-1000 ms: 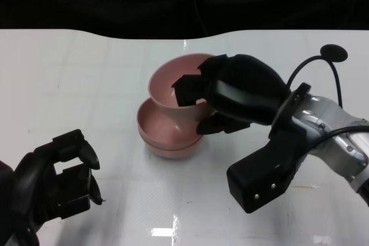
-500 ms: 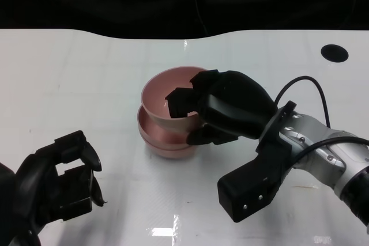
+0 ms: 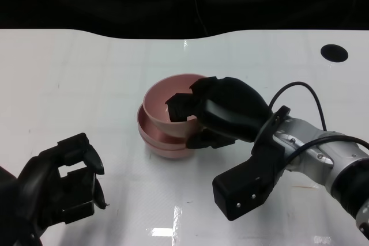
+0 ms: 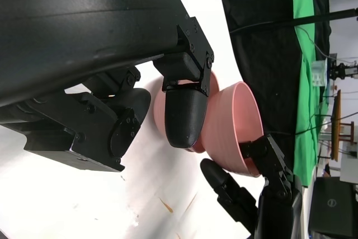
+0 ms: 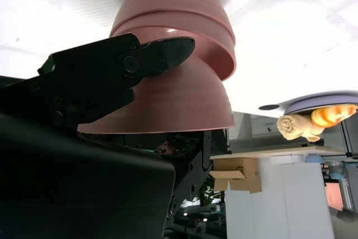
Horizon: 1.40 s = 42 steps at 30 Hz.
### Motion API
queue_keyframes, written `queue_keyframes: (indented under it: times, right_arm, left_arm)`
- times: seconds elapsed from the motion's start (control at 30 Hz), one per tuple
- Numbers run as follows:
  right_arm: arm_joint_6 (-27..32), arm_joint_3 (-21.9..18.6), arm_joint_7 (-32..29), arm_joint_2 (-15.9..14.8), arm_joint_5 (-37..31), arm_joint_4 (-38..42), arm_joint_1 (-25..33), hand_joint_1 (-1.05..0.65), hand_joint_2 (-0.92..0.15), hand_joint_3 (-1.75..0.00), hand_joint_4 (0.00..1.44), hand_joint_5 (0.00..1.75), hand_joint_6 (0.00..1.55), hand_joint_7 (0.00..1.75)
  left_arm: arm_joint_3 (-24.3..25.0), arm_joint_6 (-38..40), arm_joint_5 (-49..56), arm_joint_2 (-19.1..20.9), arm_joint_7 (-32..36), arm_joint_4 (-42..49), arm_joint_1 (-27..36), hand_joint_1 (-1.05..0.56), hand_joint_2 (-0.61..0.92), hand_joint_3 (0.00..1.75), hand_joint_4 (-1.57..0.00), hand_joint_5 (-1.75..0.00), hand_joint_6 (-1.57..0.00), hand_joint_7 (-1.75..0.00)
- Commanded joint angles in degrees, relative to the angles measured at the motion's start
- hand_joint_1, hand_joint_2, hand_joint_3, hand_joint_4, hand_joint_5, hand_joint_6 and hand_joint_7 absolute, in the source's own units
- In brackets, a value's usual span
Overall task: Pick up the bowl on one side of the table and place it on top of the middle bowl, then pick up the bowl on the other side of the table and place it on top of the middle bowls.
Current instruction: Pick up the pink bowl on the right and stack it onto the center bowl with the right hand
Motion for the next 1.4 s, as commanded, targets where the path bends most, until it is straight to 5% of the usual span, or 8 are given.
queue_keyframes:
  times: [0.03, 0.17, 0.4, 0.67, 1.07, 1.13, 1.2, 1.4]
  right_arm:
    - [0.1, 0.8, -2.1, 0.5, -0.6, 2.3, -2.0, -0.3, -0.92, -0.25, 0.78, 1.75, 0.61, 1.56]
    - [0.6, 1.9, -3.5, 1.6, -1.5, 5.0, -3.2, -0.31, -0.92, -0.25, 0.78, 1.73, 0.71, 1.29]
    - [0.8, 3.5, -4.8, 3.6, -2.1, 8.9, -5.0, -0.31, -0.92, -0.28, 0.77, 1.75, 0.64, 1.46]
    - [1.8, 5.2, -5.4, 5.3, -2.7, 11.6, -6.2, -0.26, -0.89, -0.2, 0.78, 1.71, 0.72, 1.24]
    - [4.1, 6.3, -7.5, 7.9, -2.7, 14.2, -7.6, -0.27, -0.89, -0.17, 0.74, 1.75, 0.65, 1.51]
    - [5.4, 5.9, -0.8, 7.7, -1.3, 13.3, -7.6, -0.5, -0.91, -0.26, 0.34, 0.84, 0.48, 0.66]
    - [6.0, 6.1, 3.1, 7.0, -0.8, 12.2, -7.2, -0.67, -0.92, -0.31, 0.13, 0.29, 0.33, 0.21]
    - [7.1, 6.6, 3.8, 5.8, -1.4, 11.6, -6.3, -0.75, -0.92, -0.51, 0.0, 0.0, 0.01, 0.0]
  left_arm:
    - [0.0, -1.1, 0.7, -0.2, 0.7, 0.0, 0.5, 0.2, 0.64, 1.3, -0.84, -1.75, -0.7, -1.75]
    - [0.0, -1.8, 0.9, -0.4, 0.3, 0.6, 0.2, 0.2, 0.64, 1.29, -0.84, -1.75, -0.69, -1.75]
    - [0.0, -0.9, 1.4, -0.9, 1.2, 0.3, 0.1, 0.2, 0.66, 1.29, -0.82, -1.75, -0.67, -1.75]
    - [0.0, -1.8, 1.1, -1.1, 0.5, 1.3, -0.3, 0.2, 0.66, 1.3, -0.82, -1.75, -0.68, -1.75]
    - [-0.2, -0.6, 0.8, -1.2, 0.8, 1.0, -0.4, 0.2, 0.65, 1.31, -0.82, -1.75, -0.67, -1.75]
    - [-0.1, -0.1, 0.6, -1.2, 0.9, 0.9, -0.5, 0.2, 0.65, 1.31, -0.82, -1.75, -0.67, -1.75]
    - [0.0, 0.2, 0.2, -1.0, 0.4, 0.9, -0.6, 0.2, 0.66, 1.31, -0.81, -1.75, -0.68, -1.75]
    - [0.2, -0.7, 0.6, -1.3, 0.9, 1.1, -0.4, 0.21, 0.66, 1.3, -0.82, -1.75, -0.69, -1.75]
